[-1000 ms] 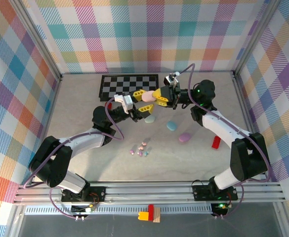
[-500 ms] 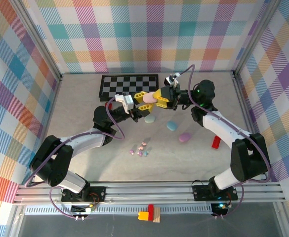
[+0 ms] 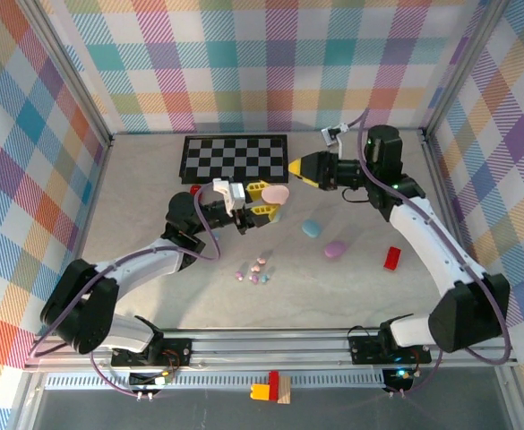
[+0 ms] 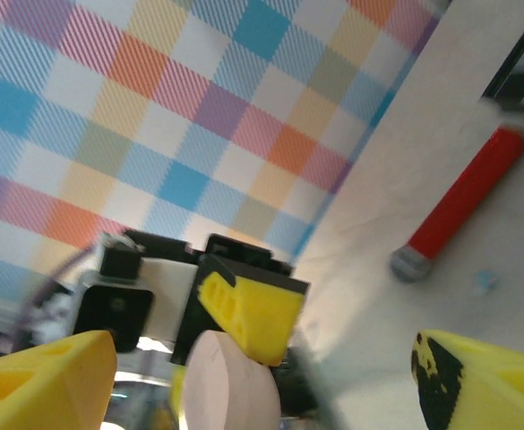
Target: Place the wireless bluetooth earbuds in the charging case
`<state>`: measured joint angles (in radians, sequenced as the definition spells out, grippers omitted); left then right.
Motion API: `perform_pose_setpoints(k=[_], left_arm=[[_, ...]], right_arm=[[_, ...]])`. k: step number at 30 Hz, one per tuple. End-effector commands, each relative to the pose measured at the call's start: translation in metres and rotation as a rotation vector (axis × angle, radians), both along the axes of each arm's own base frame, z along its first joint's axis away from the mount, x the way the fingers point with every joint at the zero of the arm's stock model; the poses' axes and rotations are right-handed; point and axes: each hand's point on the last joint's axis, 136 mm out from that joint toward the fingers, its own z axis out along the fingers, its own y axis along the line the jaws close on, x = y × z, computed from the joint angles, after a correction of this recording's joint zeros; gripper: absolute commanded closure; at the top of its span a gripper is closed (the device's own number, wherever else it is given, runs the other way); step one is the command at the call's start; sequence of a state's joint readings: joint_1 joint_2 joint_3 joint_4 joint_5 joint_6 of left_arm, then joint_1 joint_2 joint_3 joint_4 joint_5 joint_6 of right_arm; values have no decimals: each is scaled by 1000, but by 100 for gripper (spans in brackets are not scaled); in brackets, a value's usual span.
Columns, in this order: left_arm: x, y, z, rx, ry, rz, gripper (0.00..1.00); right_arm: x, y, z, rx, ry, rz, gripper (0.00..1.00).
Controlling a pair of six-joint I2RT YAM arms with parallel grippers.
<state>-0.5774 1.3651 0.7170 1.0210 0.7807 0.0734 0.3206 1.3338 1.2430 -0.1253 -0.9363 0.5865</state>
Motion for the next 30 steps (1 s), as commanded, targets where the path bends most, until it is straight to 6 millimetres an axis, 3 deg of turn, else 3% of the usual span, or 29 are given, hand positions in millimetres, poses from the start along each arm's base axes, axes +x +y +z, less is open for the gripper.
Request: perform_pose_setpoints(k=[1,4,8,21,24,30], left_arm=[[-17,2,-4,64,23,-68,58],[-19,3,-3,71,54,-76,58],[-24,3,1,69,59,-98,58],[-24,2,5,64,61,-104,58],[-23,2,6,62,67,-106,58],[-26,1,1,72,45,-121,58]], right_arm=[[-28,5,-11,-230,-413,51,11],[-45,17,-10,-249,-640,107,9],[-58,30,-18,-308,-770,174,8],[-43,28,-42,-432,-816,144,6],[-44,28,-43,-432,-826,154,6],[-28,23,-31,-444,-840,33,7]])
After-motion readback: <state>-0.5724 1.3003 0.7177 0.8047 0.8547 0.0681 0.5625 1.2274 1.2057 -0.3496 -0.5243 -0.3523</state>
